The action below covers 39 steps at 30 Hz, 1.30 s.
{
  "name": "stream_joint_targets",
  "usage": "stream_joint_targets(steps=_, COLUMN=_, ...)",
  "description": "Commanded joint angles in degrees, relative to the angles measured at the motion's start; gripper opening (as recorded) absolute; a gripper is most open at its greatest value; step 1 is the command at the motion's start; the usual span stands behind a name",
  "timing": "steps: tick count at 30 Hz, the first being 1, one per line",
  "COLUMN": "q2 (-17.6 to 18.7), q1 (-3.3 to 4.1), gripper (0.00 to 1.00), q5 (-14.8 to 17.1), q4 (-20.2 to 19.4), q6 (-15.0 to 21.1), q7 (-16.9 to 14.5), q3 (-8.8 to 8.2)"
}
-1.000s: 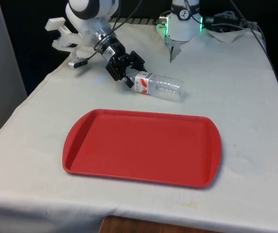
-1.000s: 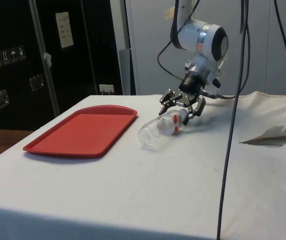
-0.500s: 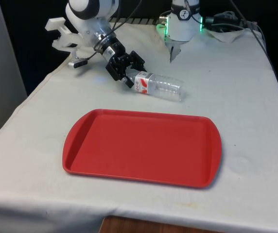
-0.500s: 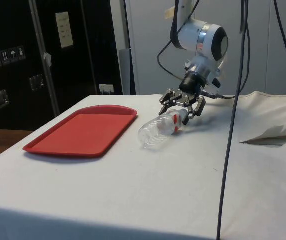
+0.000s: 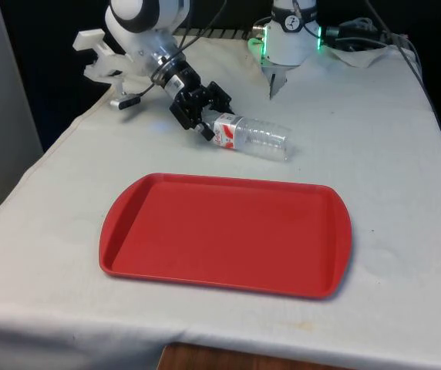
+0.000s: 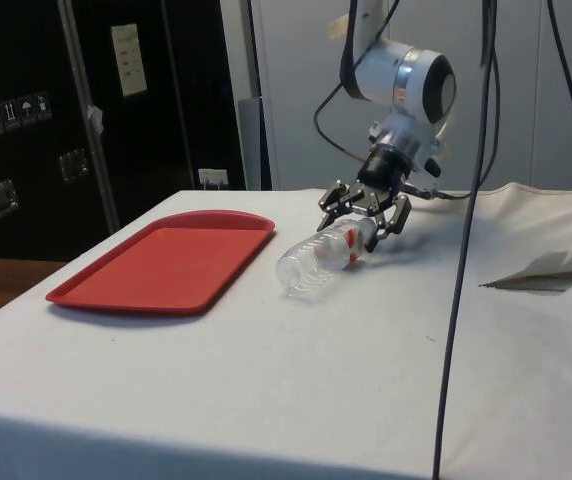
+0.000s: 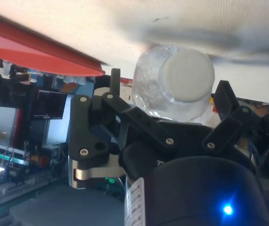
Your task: Place the bottle upright on the tray.
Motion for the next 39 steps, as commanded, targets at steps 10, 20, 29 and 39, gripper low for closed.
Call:
stream_joint_targets(steps=10, q2=0.3, q1=0.29, gripper=1.00, q5=1.3, q4=0.3, q6=0.4, q7=0.3, q3=0.92)
stream_joint_targets(steps=20, q2=0.3, q1=0.29, gripper=1.00, q5=1.1, q4=0.3, q6=0.2, q7=0.3, q3=0.86)
stream_joint_targets(steps=29, q2=0.3, q1=0.23, gripper=0.86, q5=1.0, q4=0.3, q6=0.1, q7=0.2, q3=0.86)
stream_joint_targets(steps=39, q2=0.2, q1=0.23, gripper=0.19, q5=1.0, q4=0.3, q6=-0.4, q7=0.1, q3=0.74)
